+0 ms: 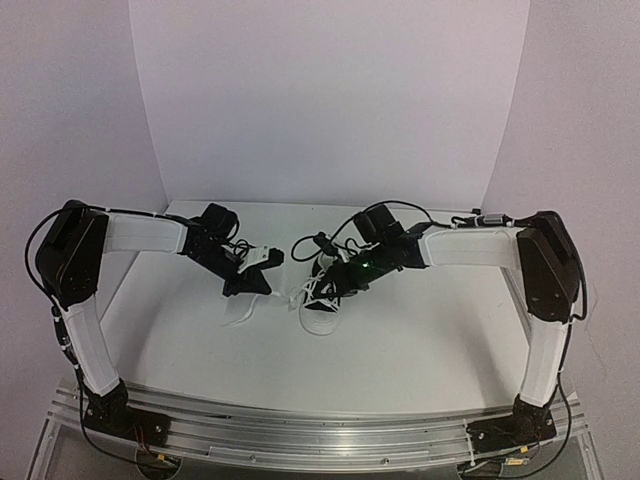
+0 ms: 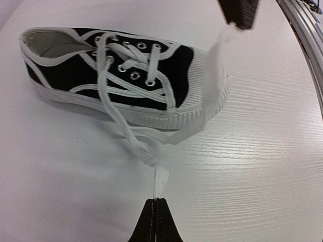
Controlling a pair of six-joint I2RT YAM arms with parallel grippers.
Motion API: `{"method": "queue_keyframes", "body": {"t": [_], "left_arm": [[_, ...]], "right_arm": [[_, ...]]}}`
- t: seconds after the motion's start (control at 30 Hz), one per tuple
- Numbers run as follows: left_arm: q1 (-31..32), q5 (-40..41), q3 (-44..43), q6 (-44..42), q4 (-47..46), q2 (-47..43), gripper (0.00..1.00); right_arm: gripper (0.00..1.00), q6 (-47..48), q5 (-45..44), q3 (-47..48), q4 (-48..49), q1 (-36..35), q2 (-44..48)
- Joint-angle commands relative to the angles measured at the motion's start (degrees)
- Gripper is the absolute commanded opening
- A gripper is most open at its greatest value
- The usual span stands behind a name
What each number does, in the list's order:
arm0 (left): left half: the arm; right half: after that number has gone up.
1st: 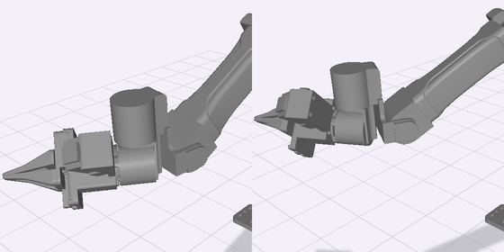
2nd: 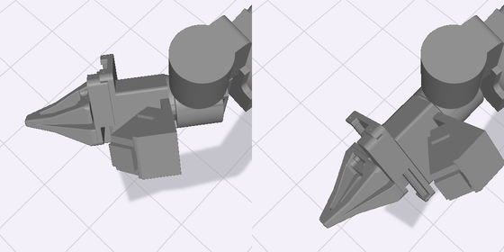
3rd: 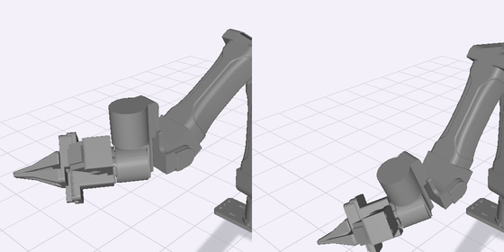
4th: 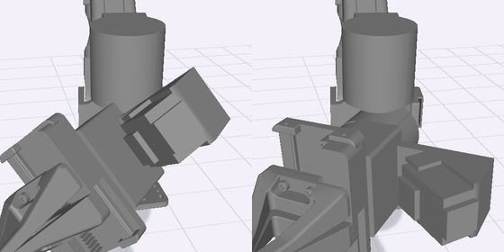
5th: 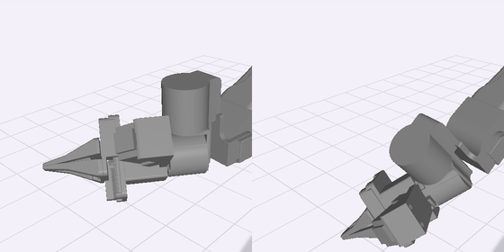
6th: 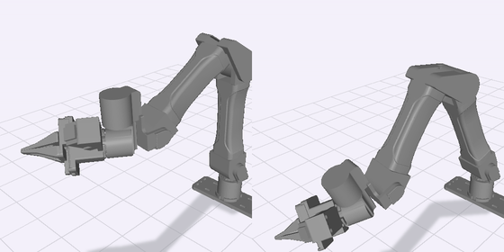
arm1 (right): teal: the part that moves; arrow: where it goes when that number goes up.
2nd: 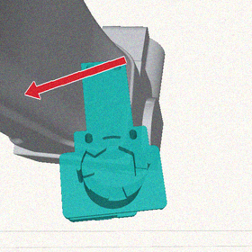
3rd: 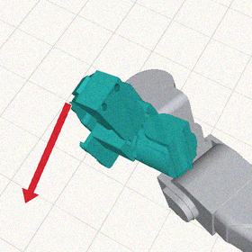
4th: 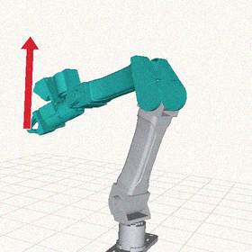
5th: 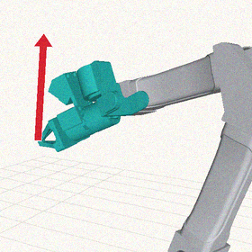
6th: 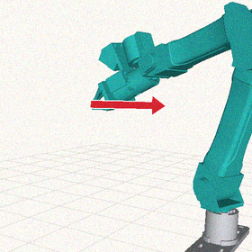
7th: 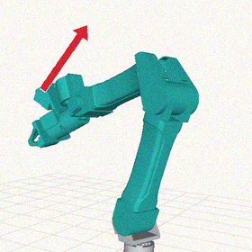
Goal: Tie the shoes
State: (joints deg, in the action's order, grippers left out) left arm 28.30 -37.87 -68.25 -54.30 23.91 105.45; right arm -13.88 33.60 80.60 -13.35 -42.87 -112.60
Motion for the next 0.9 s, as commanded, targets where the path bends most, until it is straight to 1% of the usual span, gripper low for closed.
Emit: {"method": "queue_keyframes", "body": {"t": [0.0, 0.03, 0.1, 0.13, 0.2, 0.23, 0.43, 0.47, 0.5, 0.53, 0.63, 0.7, 0.77, 0.87], "left_arm": [[0.79, -2.06, 1.64, -8.73, 3.04, -0.49, 0.1], [0.79, -1.93, 1.71, -10.65, 3.95, -0.43, 0.21], [0.8, -1.68, 0.86, -14.6, 6.54, -0.28, 0.52], [0.8, -1.64, 0.11, -15.67, 7.46, -0.09, 0.63], [0.72, -2.01, -3.31, -16.08, 9.43, 0.89, 0.79], [0.64, -2.44, -5.67, -16.15, 10.94, 1.69, 0.82], [-0.87, -12.64, -20.75, -8.11, 15.51, 7.15, 0.86], [-0.84, -13.61, -22.05, -5.89, 14.88, 7.85, 0.85], [-0.76, -14.0, -22.76, -2.88, 13.28, 8.37, 0.82], [-0.57, -13.37, -22.65, 3.49, 8.84, 8.9, 0.73], [-0.06, -7.52, -21.02, 18.49, -5.1, 11.03, 0.53], [0.56, -3.36, -20.86, 23.68, -11.7, 12.89, 0.45], [1.19, 0.34, -23.25, 25.85, -12.49, 15.81, 0.42], [1.37, 0.27, -33.11, 26.35, -3.09, 24.05, 0.37]], "right_arm": [[0.0, -3.73, 0.68, -3.81, 2.35, 1.51, 4.29], [0.0, -3.93, 0.6, -4.16, 2.53, 1.64, 4.52], [0.0, -4.43, 1.04, -4.44, 2.65, 1.67, 4.61], [0.0, -4.61, 1.24, -4.66, 2.76, 1.73, 4.6], [0.0, -4.87, 1.3, -5.32, 2.8, 1.74, 4.79], [0.0, -5.0, 1.29, -5.86, 2.8, 1.74, 5.02], [0.0, -6.1, -1.06, -10.71, 2.8, 1.82, 8.53], [0.0, -6.09, -1.98, -11.41, 2.81, 1.82, 9.38], [0.0, -6.11, -2.83, -12.29, 2.84, 1.83, 10.1], [0.0, -5.97, -3.55, -12.64, 2.96, 1.83, 10.61], [0.0, -5.44, -4.22, -12.58, 3.51, 1.82, 10.6], [0.0, -5.14, -4.4, -12.34, 4.2, 1.83, 10.25], [0.0, -5.0, -4.35, -12.34, 4.95, 1.83, 9.97], [0.0, -5.02, -3.63, -12.94, 6.41, 1.86, 9.85]]}}
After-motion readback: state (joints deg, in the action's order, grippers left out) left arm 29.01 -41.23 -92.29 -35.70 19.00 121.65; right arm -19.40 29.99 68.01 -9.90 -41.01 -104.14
